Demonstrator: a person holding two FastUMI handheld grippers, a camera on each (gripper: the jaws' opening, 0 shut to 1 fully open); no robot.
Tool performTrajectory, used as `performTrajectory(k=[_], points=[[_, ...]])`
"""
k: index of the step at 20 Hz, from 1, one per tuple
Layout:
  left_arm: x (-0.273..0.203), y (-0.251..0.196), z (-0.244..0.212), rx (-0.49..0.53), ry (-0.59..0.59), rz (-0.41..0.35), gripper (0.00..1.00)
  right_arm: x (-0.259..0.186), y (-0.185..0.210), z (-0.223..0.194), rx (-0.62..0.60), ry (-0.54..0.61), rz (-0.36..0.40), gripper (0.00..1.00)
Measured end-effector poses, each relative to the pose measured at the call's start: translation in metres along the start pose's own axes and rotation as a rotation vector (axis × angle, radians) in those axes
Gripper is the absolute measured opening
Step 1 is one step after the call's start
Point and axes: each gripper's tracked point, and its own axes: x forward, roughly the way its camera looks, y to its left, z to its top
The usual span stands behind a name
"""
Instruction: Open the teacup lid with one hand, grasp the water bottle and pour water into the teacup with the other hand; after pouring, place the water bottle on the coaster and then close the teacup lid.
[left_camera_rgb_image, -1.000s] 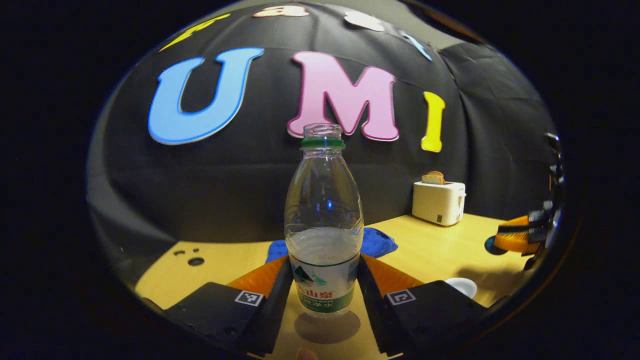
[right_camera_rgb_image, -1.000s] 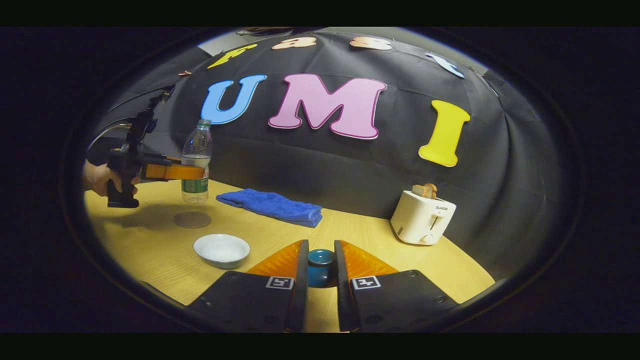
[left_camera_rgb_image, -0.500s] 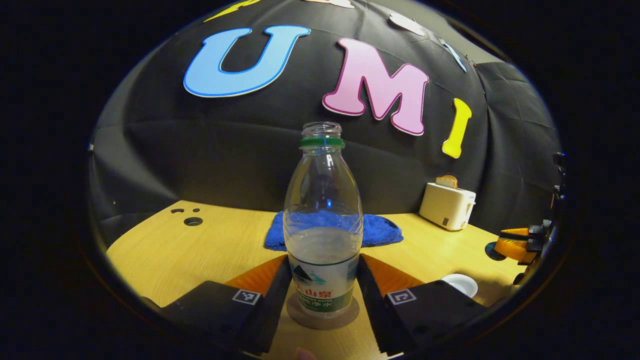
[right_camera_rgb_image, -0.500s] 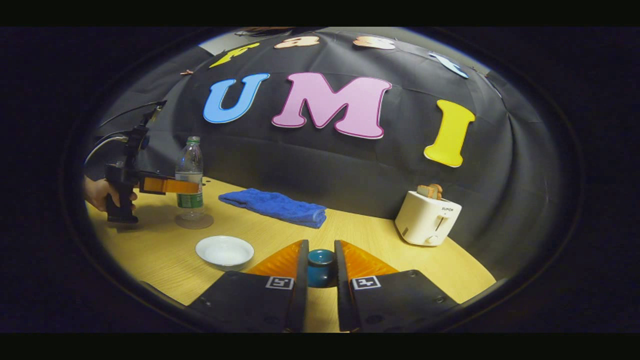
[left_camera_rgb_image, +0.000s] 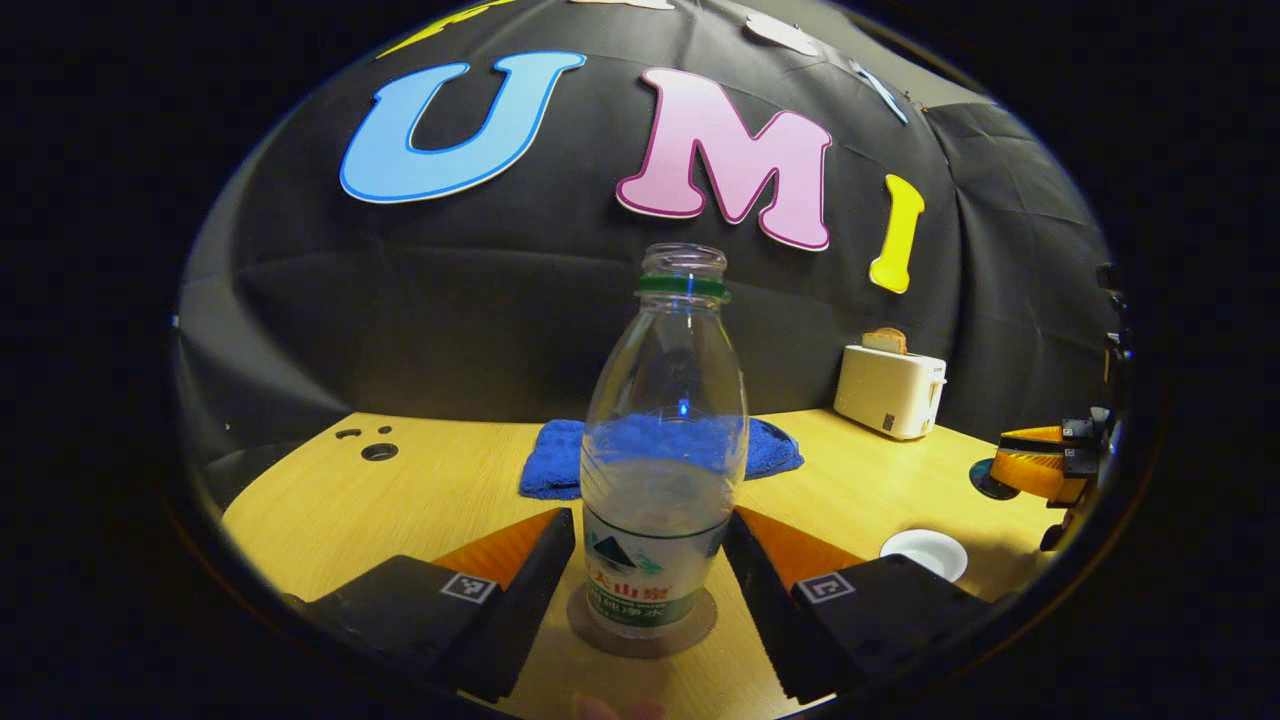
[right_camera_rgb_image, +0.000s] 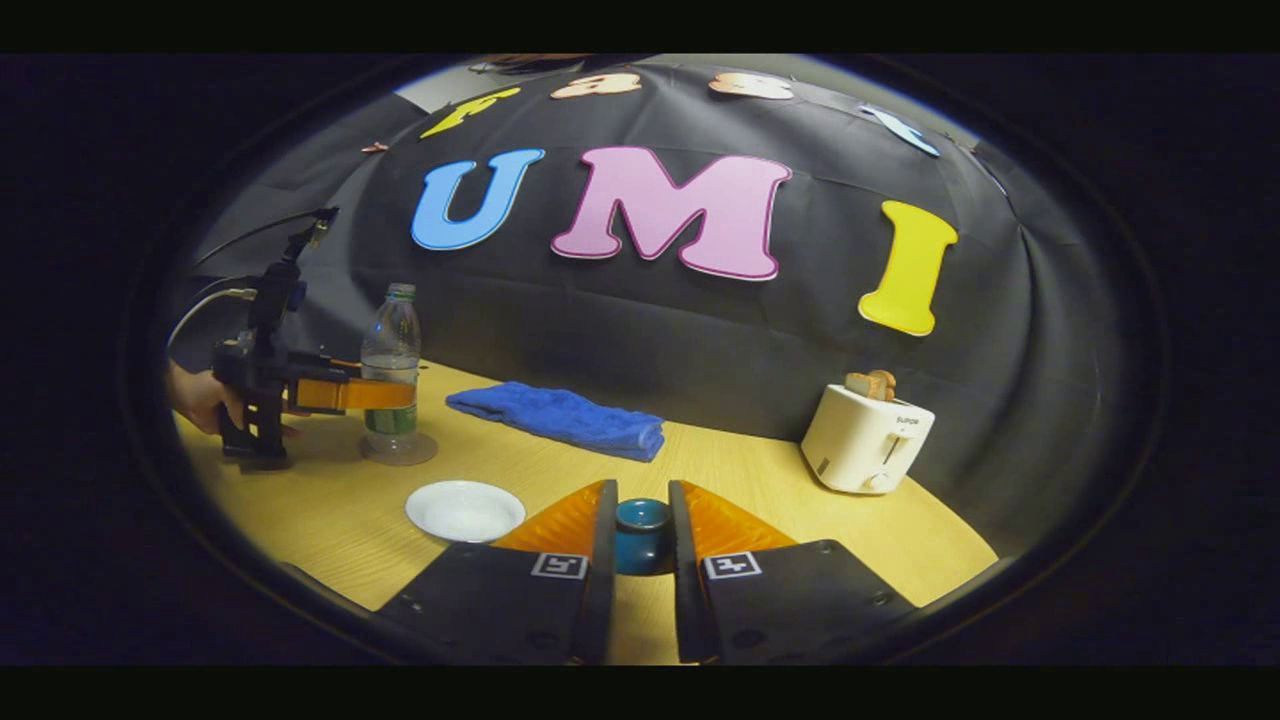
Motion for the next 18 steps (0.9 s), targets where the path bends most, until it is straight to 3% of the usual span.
performTrajectory(k=[3,5,6,9,10,14,15,18], points=[[-0.006,-0.002,-0.006,0.026,0.009,-0.002,0.93,0.002,0.01,0.006,0.02,-0.009,0.018,0.31],[-0.013,-0.004,-0.014,0.042,0.031,-0.001,0.93,0.004,0.023,0.011,0.049,-0.016,0.045,0.23],[-0.019,-0.003,-0.017,0.046,0.039,0.006,0.93,0.004,0.031,0.015,0.062,-0.023,0.06,0.31],[-0.039,-0.002,-0.026,0.047,0.061,0.026,0.93,0.008,0.057,0.022,0.096,-0.036,0.118,0.24],[-0.047,-0.001,-0.029,0.047,0.067,0.034,0.93,0.01,0.066,0.022,0.11,-0.035,0.137,0.27],[-0.075,-0.001,-0.033,0.037,0.078,0.069,0.93,0.014,0.092,0.015,0.143,-0.013,0.188,0.23],[-0.081,-0.002,-0.034,0.032,0.078,0.074,0.93,0.016,0.096,0.012,0.147,-0.007,0.197,0.27],[-0.095,-0.007,-0.032,0.037,0.076,0.085,0.93,0.021,0.105,0.003,0.169,0.018,0.215,0.28]])
